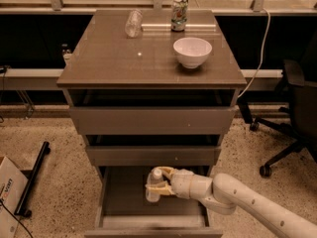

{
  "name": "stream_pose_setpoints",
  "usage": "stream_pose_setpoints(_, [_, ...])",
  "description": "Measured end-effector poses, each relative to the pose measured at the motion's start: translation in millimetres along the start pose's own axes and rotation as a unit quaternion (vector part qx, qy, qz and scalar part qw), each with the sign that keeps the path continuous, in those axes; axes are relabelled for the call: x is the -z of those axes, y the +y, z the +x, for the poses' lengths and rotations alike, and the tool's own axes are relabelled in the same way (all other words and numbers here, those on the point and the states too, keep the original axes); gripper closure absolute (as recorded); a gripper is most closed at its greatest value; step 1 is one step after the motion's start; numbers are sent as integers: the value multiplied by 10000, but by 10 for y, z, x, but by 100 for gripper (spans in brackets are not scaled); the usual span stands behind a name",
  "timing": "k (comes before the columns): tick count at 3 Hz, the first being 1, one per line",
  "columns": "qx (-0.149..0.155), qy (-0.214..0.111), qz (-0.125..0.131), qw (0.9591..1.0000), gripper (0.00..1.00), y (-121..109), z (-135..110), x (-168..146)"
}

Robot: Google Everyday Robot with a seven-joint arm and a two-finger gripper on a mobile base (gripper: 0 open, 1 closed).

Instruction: Place blue plastic bottle into bottom drawer

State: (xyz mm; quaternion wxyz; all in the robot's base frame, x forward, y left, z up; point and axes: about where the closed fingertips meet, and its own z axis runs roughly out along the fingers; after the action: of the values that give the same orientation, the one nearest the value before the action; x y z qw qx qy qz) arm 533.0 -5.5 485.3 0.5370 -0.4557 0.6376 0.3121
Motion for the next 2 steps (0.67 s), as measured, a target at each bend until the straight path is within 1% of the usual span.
stream_pose_setpoints(1, [-2,2,6,10000,100,-1,9,-7])
stream_pose_setpoints(2, [-44,62,180,9998,100,-22,252,-198])
